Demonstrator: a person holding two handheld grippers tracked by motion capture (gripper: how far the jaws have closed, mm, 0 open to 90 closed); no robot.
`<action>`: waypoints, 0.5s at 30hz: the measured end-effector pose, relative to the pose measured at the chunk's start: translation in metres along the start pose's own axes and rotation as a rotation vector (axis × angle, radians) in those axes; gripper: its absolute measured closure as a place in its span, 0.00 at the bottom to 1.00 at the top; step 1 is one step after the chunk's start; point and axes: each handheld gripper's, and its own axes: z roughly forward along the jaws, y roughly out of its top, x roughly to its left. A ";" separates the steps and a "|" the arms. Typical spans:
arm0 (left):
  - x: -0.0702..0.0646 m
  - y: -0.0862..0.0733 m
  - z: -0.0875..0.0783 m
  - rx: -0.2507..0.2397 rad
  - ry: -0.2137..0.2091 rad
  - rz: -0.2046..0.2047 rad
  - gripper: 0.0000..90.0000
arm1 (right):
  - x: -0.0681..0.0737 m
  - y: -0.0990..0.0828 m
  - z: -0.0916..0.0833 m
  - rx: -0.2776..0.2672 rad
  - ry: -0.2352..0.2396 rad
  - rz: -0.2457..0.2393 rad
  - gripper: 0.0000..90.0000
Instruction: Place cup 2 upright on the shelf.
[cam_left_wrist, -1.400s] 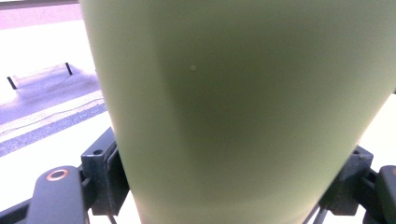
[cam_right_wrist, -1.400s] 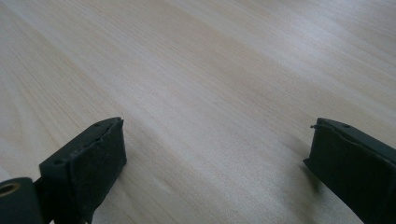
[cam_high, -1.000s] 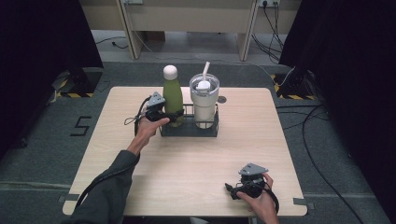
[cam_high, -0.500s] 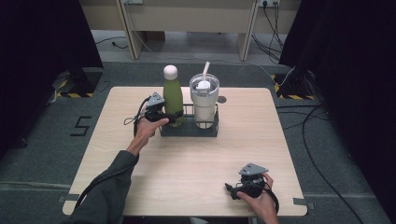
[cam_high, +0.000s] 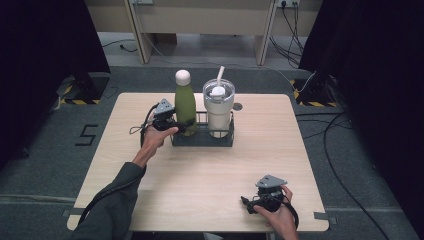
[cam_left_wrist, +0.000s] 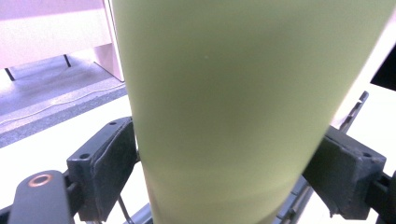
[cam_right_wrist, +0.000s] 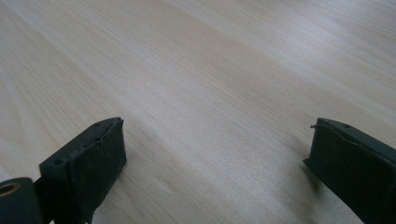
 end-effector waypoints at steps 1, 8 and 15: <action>0.000 0.000 -0.001 0.001 0.000 0.000 0.16 | 0.000 0.000 0.000 0.000 0.000 0.000 0.05; 0.000 0.000 -0.006 0.012 -0.013 0.002 0.16 | 0.000 0.000 0.000 0.001 0.000 -0.001 0.05; -0.002 0.002 -0.014 0.010 -0.019 0.006 0.16 | 0.000 0.000 0.000 0.001 0.000 0.000 0.05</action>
